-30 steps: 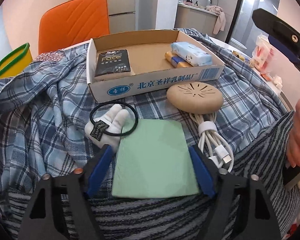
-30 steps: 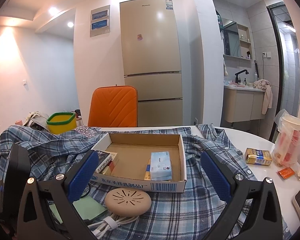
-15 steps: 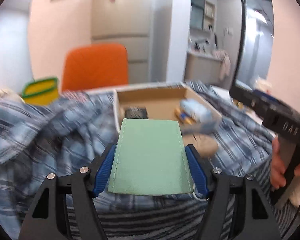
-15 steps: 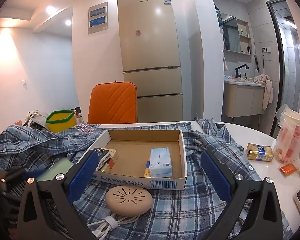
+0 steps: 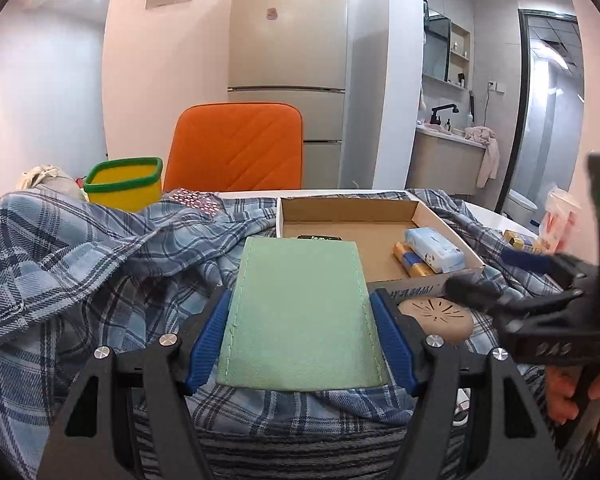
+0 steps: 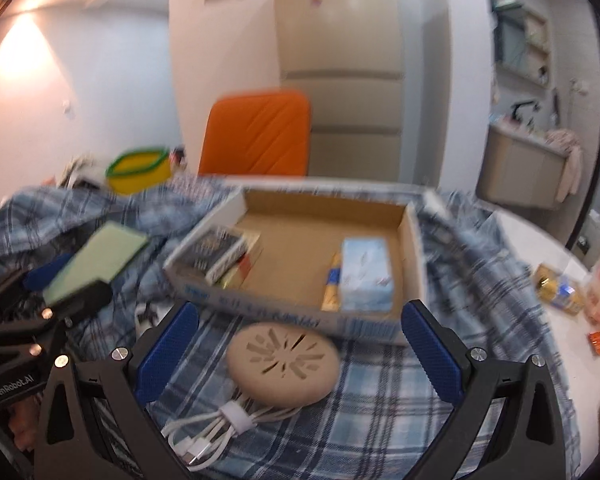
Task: Organize soft objects
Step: 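Grasp the green card with the left gripper while the right grasps the beige disc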
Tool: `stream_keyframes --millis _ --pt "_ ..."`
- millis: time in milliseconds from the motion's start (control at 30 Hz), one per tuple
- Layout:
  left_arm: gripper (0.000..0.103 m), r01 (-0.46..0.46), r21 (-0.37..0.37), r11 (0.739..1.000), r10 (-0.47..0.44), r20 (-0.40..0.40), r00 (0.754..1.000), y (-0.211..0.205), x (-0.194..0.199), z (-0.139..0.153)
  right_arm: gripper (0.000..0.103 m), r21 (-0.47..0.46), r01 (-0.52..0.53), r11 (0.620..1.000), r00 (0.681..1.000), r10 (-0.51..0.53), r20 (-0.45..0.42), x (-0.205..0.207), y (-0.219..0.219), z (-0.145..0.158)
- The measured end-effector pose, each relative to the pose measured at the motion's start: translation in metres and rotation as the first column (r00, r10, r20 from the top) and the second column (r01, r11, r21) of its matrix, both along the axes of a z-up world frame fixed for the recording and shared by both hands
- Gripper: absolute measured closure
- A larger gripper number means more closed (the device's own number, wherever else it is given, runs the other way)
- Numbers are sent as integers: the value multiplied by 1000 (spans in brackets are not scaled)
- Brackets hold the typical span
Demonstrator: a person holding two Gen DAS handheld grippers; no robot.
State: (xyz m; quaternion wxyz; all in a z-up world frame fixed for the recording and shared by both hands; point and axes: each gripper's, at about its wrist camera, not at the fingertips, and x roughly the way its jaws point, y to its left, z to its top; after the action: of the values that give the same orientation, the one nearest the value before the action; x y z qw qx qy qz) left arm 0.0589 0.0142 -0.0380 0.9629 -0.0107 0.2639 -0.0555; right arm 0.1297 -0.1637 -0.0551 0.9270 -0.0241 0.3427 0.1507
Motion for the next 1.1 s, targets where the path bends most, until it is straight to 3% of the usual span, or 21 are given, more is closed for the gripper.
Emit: stream_keyframes --millis 100,233,600,800,1100 --pt "34 -1 1 1000 1 4 1000 0 -3 0 2 11 -18 1000 989 19 -144 17 1 -20" --pt "34 3 4 1000 -3 -4 1000 -2 -3 0 5 52 -8 999 971 20 -238 28 -5 -33" --pt "34 15 14 1000 -15 -19 1000 -5 -1 -1 14 92 -37 995 947 64 -316 36 -5 -44" --pt "34 14 6 1000 -14 2 1000 -5 -4 2 20 73 -24 997 959 44 -279 31 -4 -40" --pt "34 7 1 1000 -7 86 996 -2 -18 11 20 44 -40 998 997 42 -57 -2 -4 -7"
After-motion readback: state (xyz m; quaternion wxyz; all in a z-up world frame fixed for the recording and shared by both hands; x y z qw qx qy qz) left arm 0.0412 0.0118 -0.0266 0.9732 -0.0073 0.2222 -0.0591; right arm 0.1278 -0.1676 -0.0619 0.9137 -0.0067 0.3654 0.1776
